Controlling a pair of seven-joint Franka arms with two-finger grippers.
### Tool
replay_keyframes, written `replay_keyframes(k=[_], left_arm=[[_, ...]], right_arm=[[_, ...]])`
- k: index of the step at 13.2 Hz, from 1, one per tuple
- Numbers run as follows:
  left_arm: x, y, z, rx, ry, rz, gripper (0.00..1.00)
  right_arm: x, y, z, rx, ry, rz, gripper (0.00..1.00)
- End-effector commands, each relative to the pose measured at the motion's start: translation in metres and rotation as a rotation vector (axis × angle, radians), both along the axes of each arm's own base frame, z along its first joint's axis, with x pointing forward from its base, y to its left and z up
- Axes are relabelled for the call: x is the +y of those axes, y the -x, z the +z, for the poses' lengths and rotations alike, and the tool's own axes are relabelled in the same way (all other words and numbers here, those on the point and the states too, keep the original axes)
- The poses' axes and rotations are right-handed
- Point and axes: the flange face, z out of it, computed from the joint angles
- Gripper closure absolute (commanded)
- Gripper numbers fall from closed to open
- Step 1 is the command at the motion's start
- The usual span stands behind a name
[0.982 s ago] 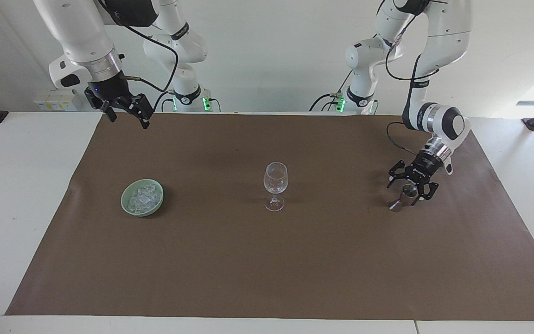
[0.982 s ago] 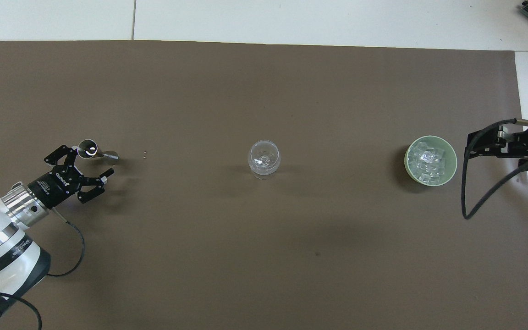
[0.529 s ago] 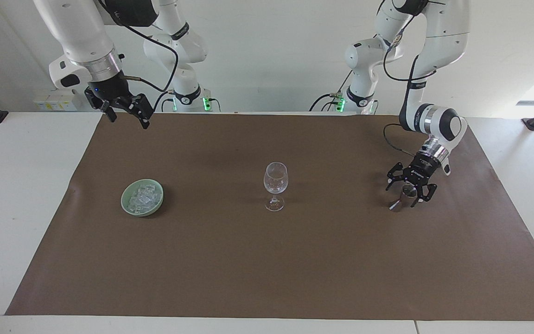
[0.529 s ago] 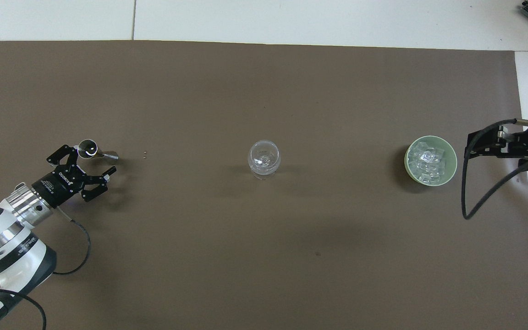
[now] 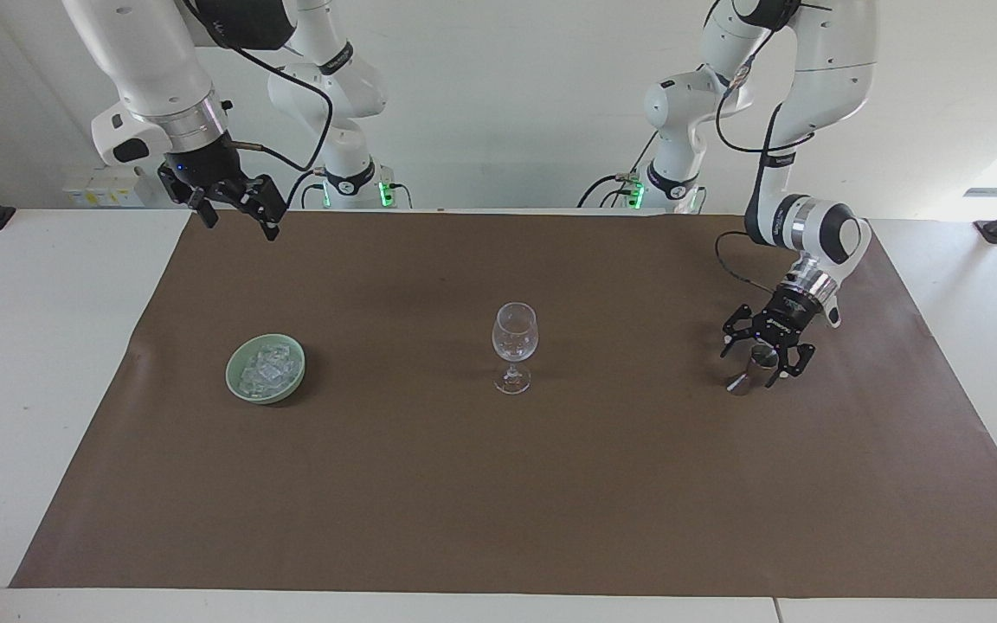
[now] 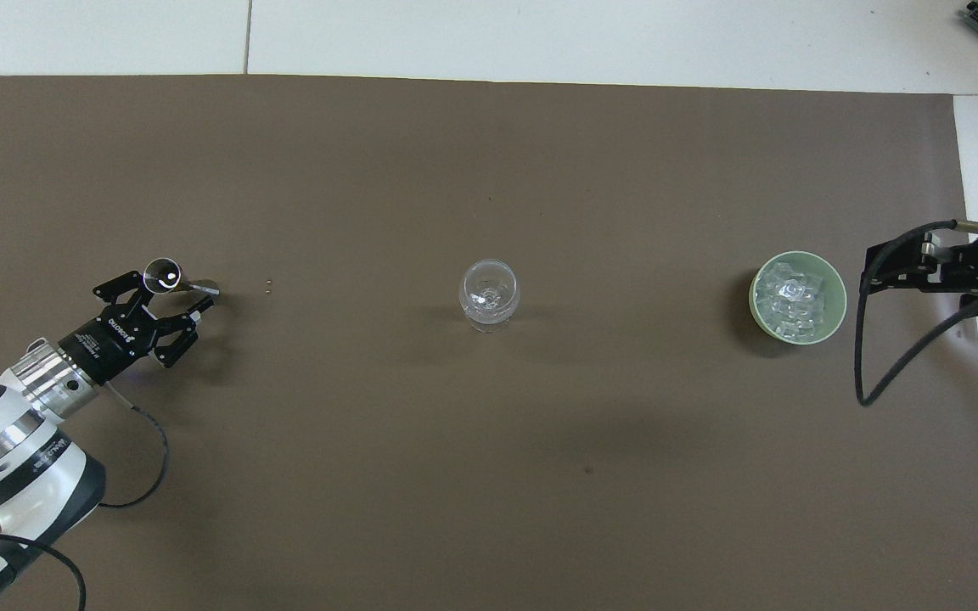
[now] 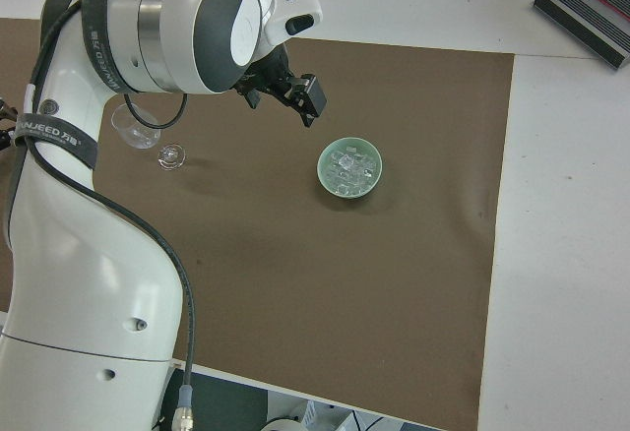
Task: Pour wine and add ice with both arms
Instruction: 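Close the left gripper around the silver jigger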
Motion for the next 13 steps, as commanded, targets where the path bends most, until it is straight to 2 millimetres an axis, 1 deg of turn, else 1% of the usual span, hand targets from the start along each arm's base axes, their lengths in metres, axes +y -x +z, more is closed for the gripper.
replay_keyframes(k=[1,3,4,8,9,10,13], left_arm=[[-0.002,-0.002,-0.003,-0.005,-0.009,0.022,0.47],[-0.001,-0.002,-0.002,-0.005,-0.007,0.023,0.61],[0.0,-0.002,-0.002,-0.006,-0.008,0.025,0.71],[0.004,-0.001,-0.005,0.002,-0.006,0.035,0.98],[0.005,-0.001,-0.005,0.002,-0.006,0.037,1.0],[0.006,-0.002,-0.004,-0.001,-0.005,0.038,1.0],[0.008,-0.019,0.013,0.002,0.05,0.053,1.0]], right_arm=[[0.0,0.006,0.002,-0.009,-0.003,0.009,0.0],[0.0,0.006,0.001,-0.007,-0.003,0.009,0.0],[0.0,0.006,0.002,-0.009,-0.005,0.009,0.0],[0.0,0.006,0.002,-0.009,-0.003,0.009,0.0],[0.0,0.006,0.002,-0.009,-0.005,0.009,0.0],[0.0,0.006,0.001,-0.007,-0.003,0.009,0.0],[0.0,0.006,0.002,-0.009,-0.003,0.009,0.0]])
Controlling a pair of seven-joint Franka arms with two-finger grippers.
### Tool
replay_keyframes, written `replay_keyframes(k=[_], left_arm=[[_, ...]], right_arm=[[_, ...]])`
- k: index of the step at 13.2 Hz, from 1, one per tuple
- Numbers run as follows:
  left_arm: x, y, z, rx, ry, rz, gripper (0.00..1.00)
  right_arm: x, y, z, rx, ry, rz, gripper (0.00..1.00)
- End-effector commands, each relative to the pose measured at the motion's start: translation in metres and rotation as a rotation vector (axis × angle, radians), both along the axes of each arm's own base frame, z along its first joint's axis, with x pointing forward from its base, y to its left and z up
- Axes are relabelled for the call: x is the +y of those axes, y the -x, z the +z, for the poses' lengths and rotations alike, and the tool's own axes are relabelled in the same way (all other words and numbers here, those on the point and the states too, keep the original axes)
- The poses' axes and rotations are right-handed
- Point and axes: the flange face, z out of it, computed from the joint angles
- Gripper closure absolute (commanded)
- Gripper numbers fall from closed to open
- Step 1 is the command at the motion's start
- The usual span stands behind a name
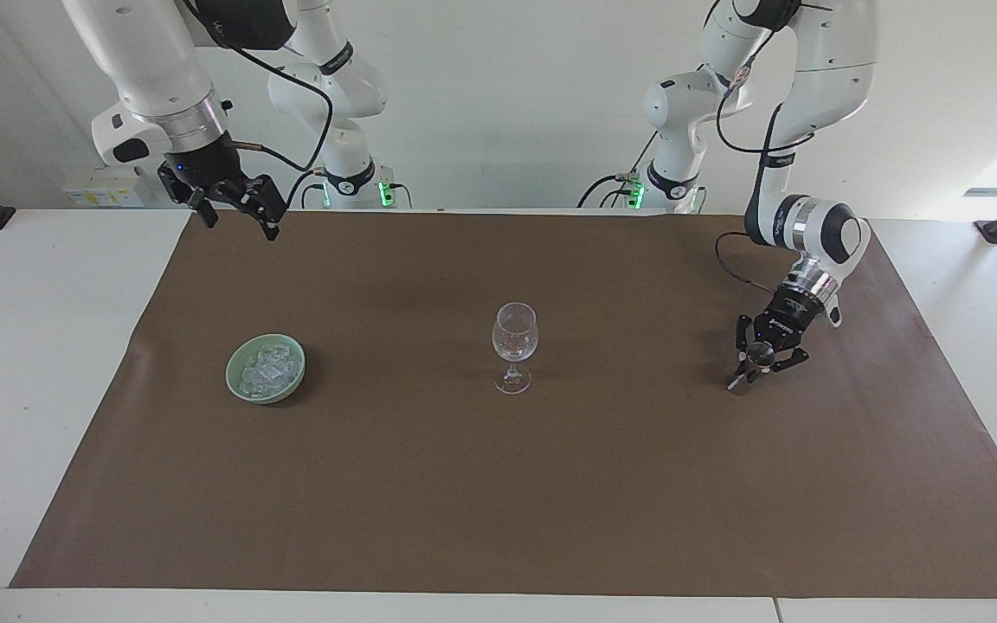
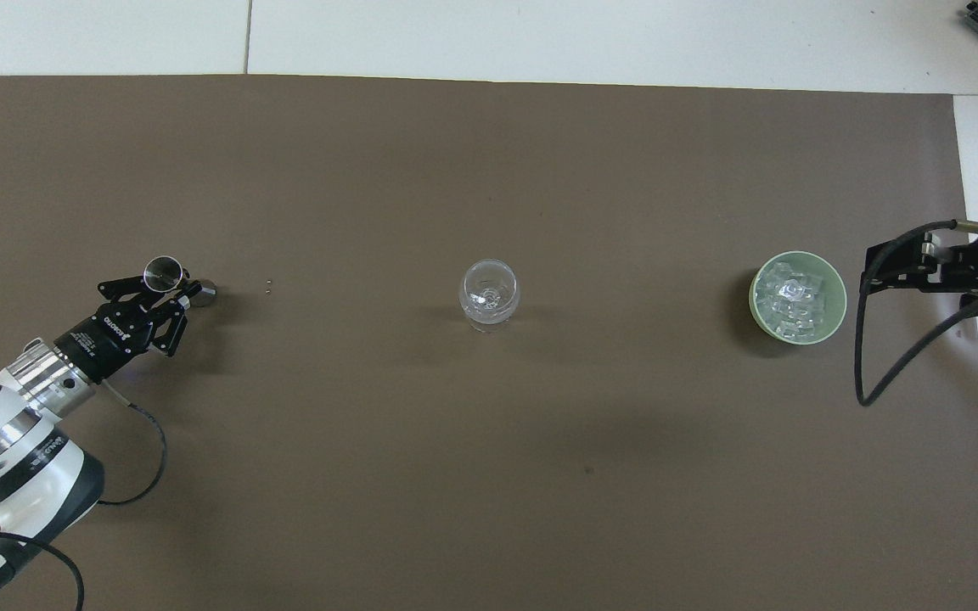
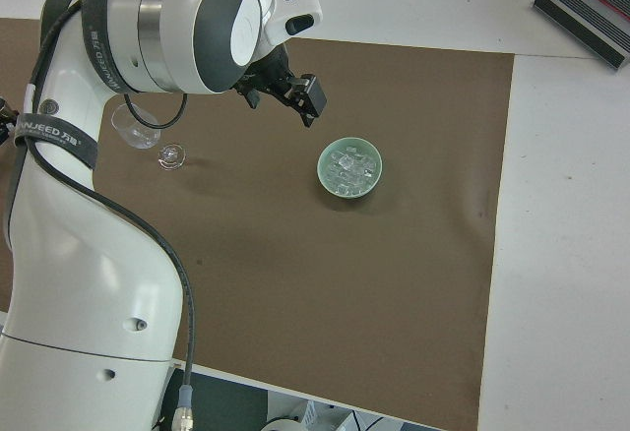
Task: Pour wine and add ice with both arms
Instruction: 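Close the left gripper around the silver jigger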
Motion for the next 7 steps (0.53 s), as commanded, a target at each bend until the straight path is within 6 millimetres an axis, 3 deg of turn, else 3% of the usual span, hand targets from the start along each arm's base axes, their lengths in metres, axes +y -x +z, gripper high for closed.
replay_keyframes(k=[1,7], left_arm=[[0.003,-0.021,0.016,-0.003,0.041,0.023,1.0],[-0.016,-0.043,0.055,-0.002,0.045,0.005,1.0]], right_arm=[[0.0,0.006,0.002,-0.009,-0.003,0.009,0.0],[0.0,0.006,0.002,-0.009,-0.003,0.008,0.0]])
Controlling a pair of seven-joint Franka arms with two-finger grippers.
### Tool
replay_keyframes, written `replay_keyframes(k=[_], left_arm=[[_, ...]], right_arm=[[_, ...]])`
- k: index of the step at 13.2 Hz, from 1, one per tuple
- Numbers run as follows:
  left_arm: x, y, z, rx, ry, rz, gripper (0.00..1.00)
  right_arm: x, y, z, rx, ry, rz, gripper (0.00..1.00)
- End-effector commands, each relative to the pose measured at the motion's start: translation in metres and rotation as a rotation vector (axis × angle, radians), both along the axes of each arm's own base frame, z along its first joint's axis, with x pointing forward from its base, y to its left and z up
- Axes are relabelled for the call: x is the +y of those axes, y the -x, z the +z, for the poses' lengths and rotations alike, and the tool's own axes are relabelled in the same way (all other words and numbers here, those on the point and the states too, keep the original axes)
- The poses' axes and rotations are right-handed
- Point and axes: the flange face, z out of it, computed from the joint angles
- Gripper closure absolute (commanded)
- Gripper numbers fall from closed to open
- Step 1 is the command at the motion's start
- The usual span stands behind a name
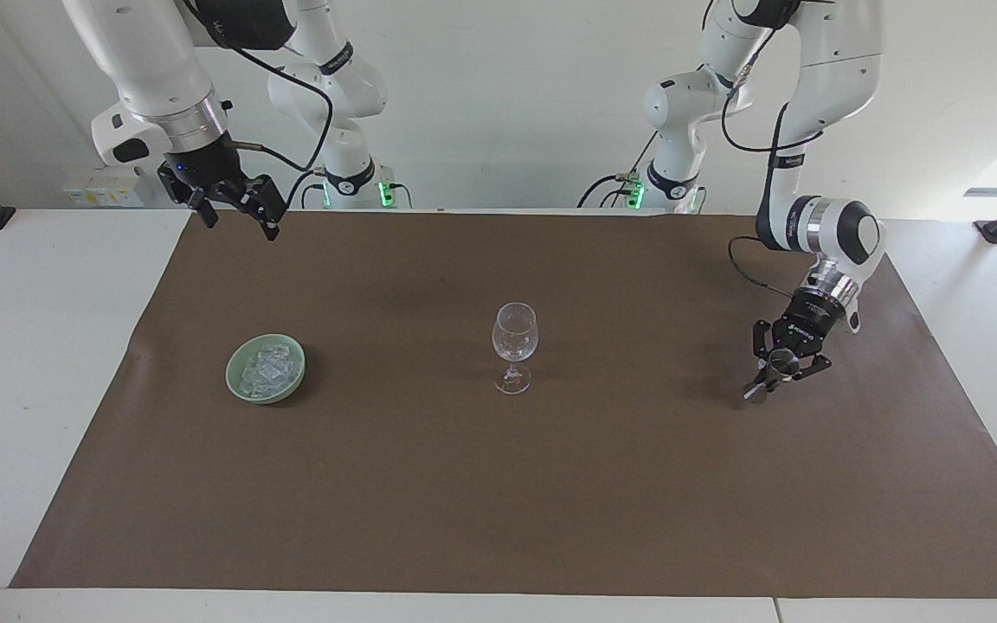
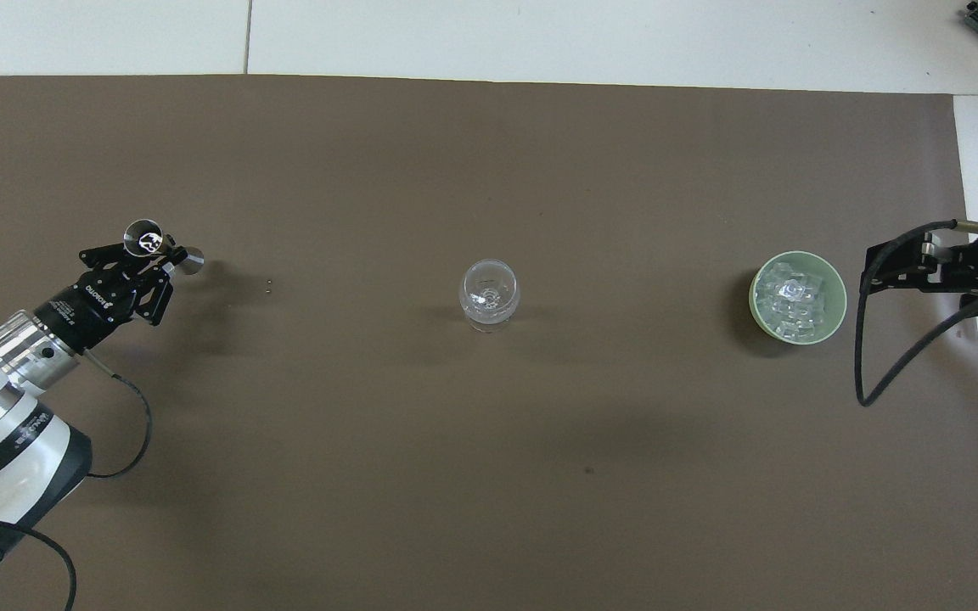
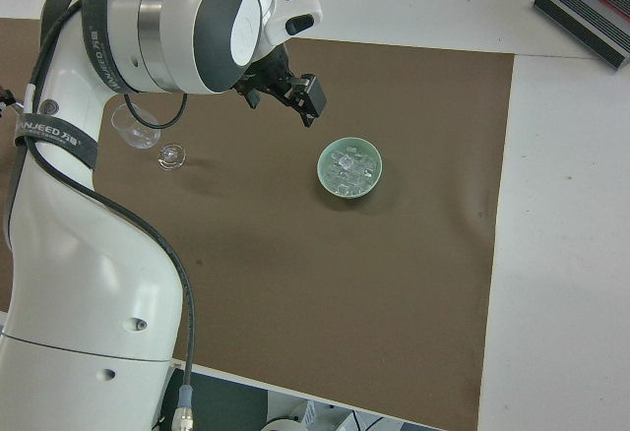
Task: Pour wine and add ice with both arms
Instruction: 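Lift the jigger with the left gripper and carry it to the wine glass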
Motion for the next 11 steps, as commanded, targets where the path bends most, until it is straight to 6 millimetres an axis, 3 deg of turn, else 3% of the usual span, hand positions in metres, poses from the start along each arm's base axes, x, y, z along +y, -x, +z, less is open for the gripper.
replay_keyframes(k=[1,11], left_arm=[[-0.021,-0.012,0.029,0.014,-0.031,-0.01,1.0],[-0.16,-0.018,0.104,0.002,-0.196,-0.052,1.0]], right_arm=[[0.0,0.006,0.001,-0.007,-0.005,0.009,0.0],[0.0,0.006,0.002,-0.009,-0.005,0.009,0.0]])
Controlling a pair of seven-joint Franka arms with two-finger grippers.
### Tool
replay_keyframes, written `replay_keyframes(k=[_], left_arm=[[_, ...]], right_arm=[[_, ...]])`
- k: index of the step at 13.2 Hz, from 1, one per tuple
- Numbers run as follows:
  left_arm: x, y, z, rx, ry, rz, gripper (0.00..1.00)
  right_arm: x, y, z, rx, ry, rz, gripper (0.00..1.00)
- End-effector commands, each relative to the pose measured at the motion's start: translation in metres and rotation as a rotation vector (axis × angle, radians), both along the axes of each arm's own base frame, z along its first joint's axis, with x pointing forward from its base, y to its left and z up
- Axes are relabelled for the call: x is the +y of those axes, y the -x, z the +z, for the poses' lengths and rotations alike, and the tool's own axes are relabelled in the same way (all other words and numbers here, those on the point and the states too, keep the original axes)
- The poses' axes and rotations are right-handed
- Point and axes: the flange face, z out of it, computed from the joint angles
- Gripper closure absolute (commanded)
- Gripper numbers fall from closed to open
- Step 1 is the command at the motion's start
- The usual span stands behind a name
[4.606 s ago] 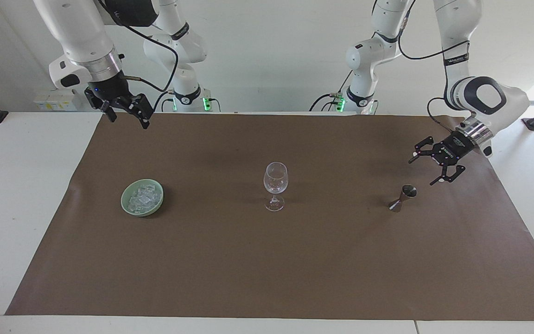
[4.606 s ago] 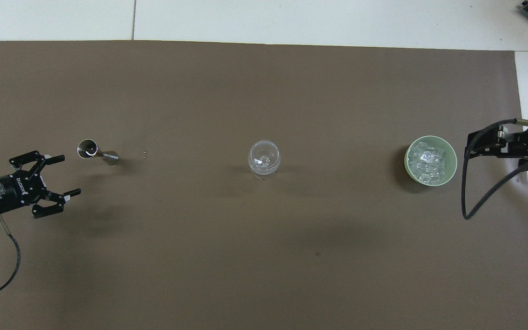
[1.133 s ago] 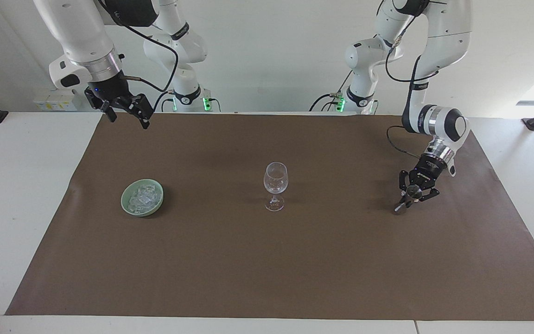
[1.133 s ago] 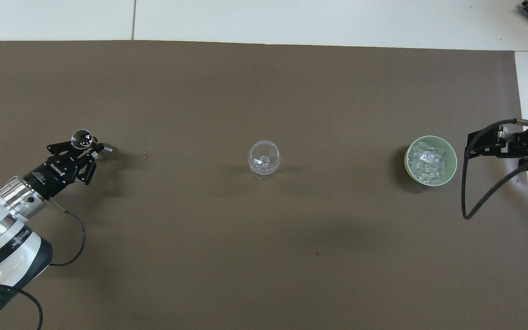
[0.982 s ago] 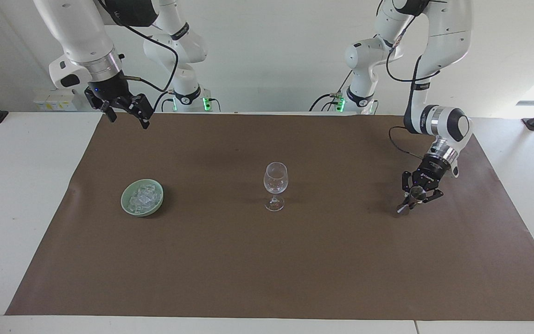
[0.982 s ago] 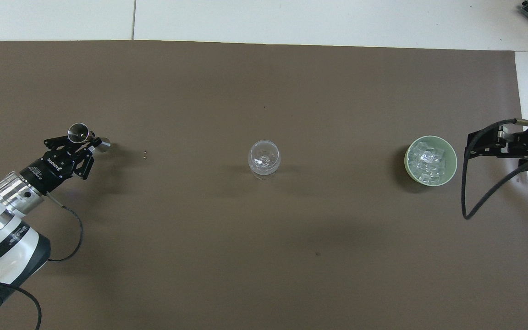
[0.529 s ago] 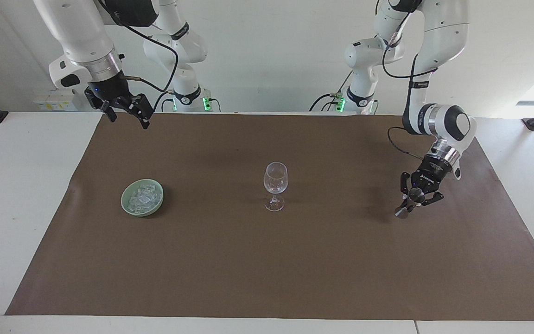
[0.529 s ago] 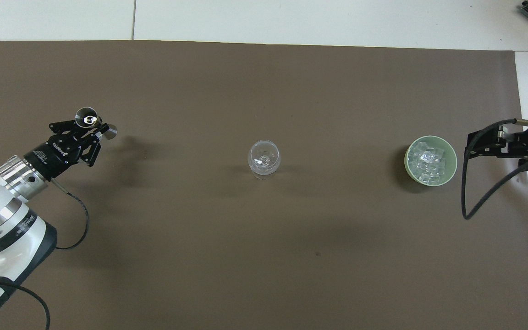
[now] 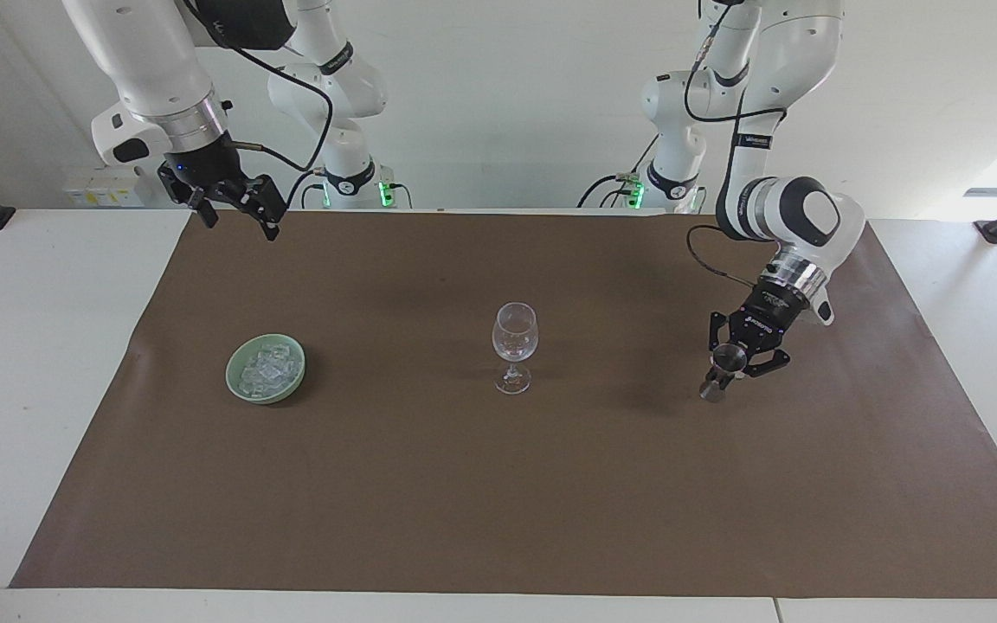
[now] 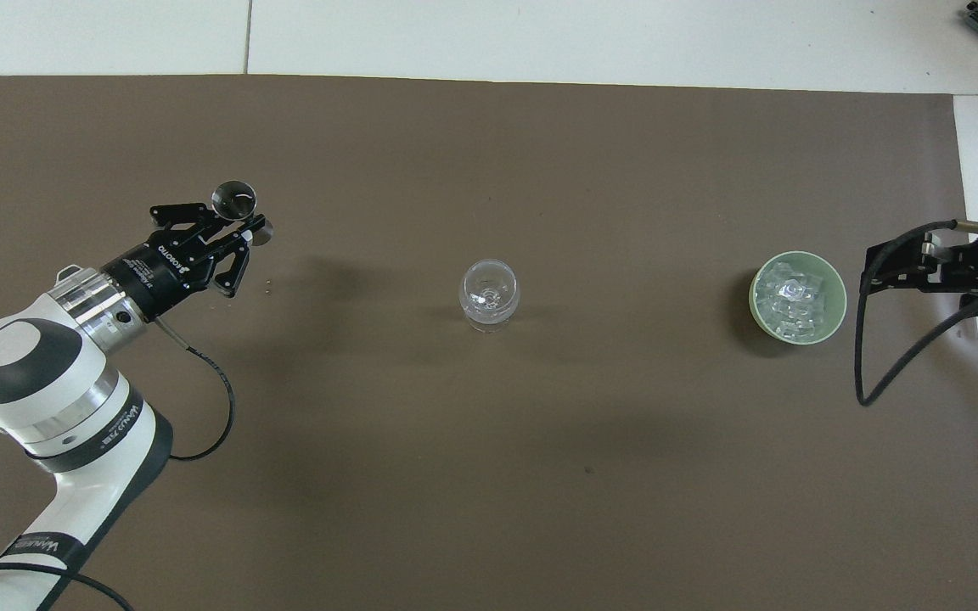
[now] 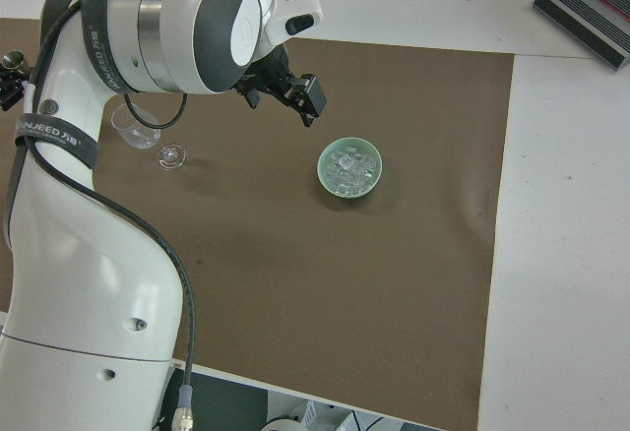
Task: Pour wine and add ice with both arms
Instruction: 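Lift the jigger with the left gripper and carry it to the wine glass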
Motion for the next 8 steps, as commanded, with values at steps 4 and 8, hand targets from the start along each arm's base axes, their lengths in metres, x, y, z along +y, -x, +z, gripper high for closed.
replay_keyframes(k=[4,8], left_arm=[[-0.086,0.001,0.049,0.009,-0.053,0.04,1.0],[-0.137,0.015,0.067,-0.015,-0.106,0.035,1.0]], right_arm=[[-0.001,0.006,0.002,-0.009,-0.005,0.007,0.0],[0.0,0.006,0.002,-0.009,-0.003,0.009,0.0]])
